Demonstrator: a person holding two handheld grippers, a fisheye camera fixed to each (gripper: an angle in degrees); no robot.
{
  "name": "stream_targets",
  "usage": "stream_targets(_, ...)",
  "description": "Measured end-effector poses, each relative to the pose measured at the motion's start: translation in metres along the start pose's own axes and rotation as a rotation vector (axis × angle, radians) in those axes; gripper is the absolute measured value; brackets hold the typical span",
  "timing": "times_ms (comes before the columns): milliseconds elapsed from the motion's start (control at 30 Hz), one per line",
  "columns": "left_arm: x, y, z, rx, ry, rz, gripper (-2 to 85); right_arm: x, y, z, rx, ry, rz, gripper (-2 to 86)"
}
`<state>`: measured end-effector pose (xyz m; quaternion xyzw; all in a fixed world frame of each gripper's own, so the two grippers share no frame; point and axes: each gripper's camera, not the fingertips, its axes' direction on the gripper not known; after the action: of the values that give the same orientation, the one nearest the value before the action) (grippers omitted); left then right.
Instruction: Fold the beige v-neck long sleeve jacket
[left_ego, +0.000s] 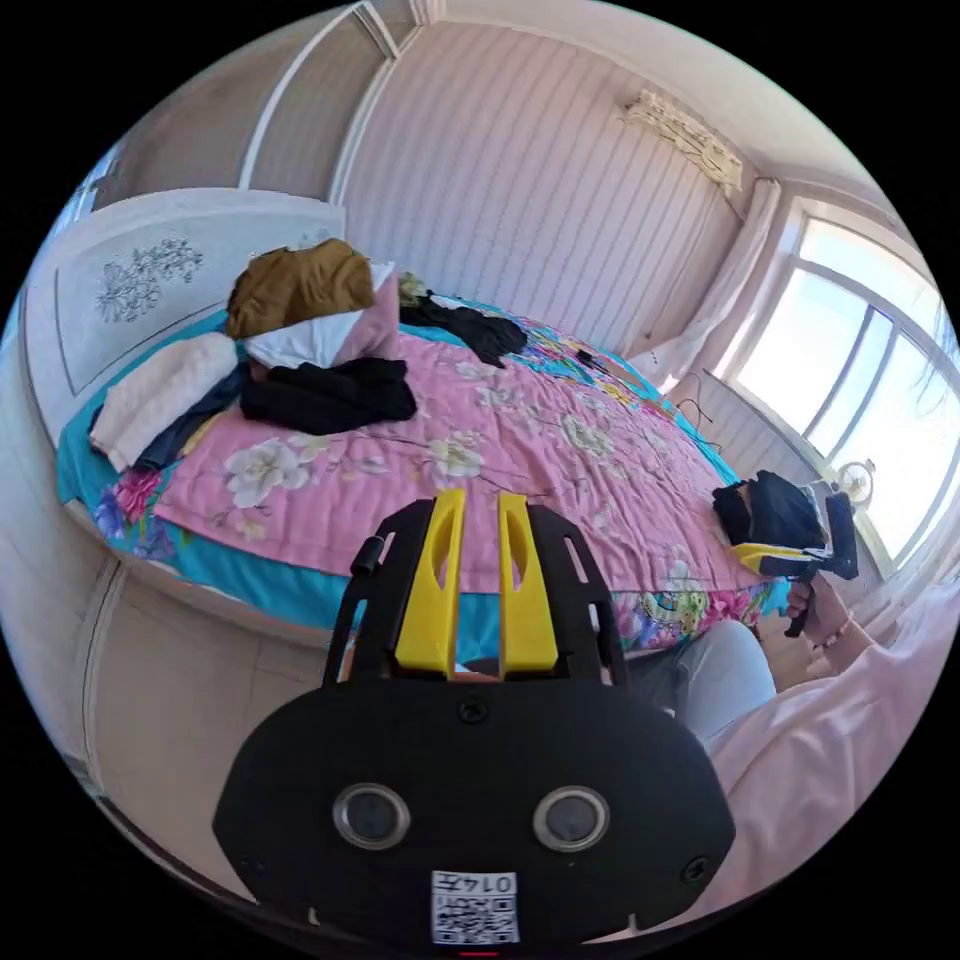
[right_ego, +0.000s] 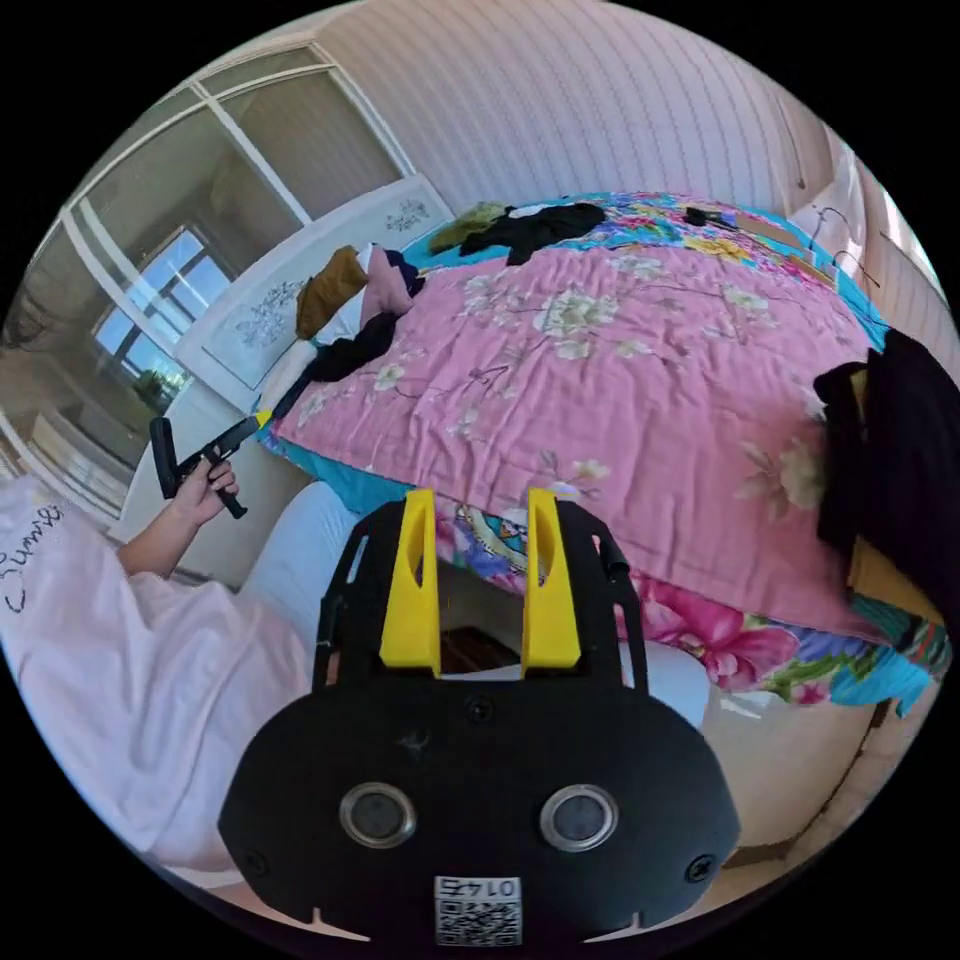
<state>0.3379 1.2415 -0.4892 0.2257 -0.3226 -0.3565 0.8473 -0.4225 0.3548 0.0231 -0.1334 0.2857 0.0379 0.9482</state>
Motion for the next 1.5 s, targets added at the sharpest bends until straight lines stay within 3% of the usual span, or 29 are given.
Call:
stream_targets(233, -0.162, 0.031, -0.051, -0.006, -0.272, -0.198, 8.5, -0.214, -0.144, 0.163, -0.138, -0.166, -0.583, 12.9)
stream_targets(433, -0.281, 0.024, -0.051, 0.032, -0.394, -0.330, 8.5, -0.361, -0.251, 0.305, -0.279, -0.154, -0.861, 13.0)
stream_targets(700, -0.387, -0.012, -0.006, 0.014, -0.423, -0.420, 11.1, -0.494, -0.364, 0.489, -0.396, -0.096, -0.918, 14.7)
stream_targets(867, -0.409, -0.008, -0.001, 0.026, -0.321, -0.403, 4.6, -0.555, -0.404, 0.566, -0.302, -0.077, -0.884, 16.5)
stream_targets(933, -0.406, -0.009, -0.003, 0.012, -0.351, -0.384, 2.7, -0.568, -0.411, 0.609, -0.385, -0.010, -0.862, 15.6)
stream_targets(967, -0.402, -0.011, -0.006, 0.036, -0.355, -0.357, 1.5, -0.570, -0.413, 0.614, -0.391, -0.013, -0.859, 15.0)
stream_targets(1033, -0.393, -0.020, -0.016, 0.094, -0.330, -0.312, 0.2, -0.571, -0.422, 0.619, -0.433, -0.037, -0.876, 5.1)
stream_targets(1133, -0.363, -0.060, -0.038, 0.134, -0.278, -0.157, -0.8, -0.560, -0.439, 0.598, -0.439, -0.059, -0.922, 2.9)
stream_targets(1233, -0.303, -0.100, -0.070, 0.188, -0.214, 0.046, -0.9, -0.534, -0.460, 0.536, -0.297, -0.128, -0.854, 2.1)
stream_targets(1300, -0.253, -0.106, -0.086, 0.223, -0.119, 0.195, -1.0, -0.506, -0.457, 0.485, -0.207, -0.193, -0.826, 1.9)
stream_targets(1367, -0.186, -0.090, -0.084, 0.160, 0.096, 0.351, -1.0, -0.467, -0.437, 0.437, -0.178, -0.263, -0.800, 1.9)
stream_targets(1500, -0.115, -0.020, -0.029, -0.040, 0.404, 0.319, -1.0, -0.346, -0.324, 0.389, -0.326, -0.201, -0.662, 1.9)
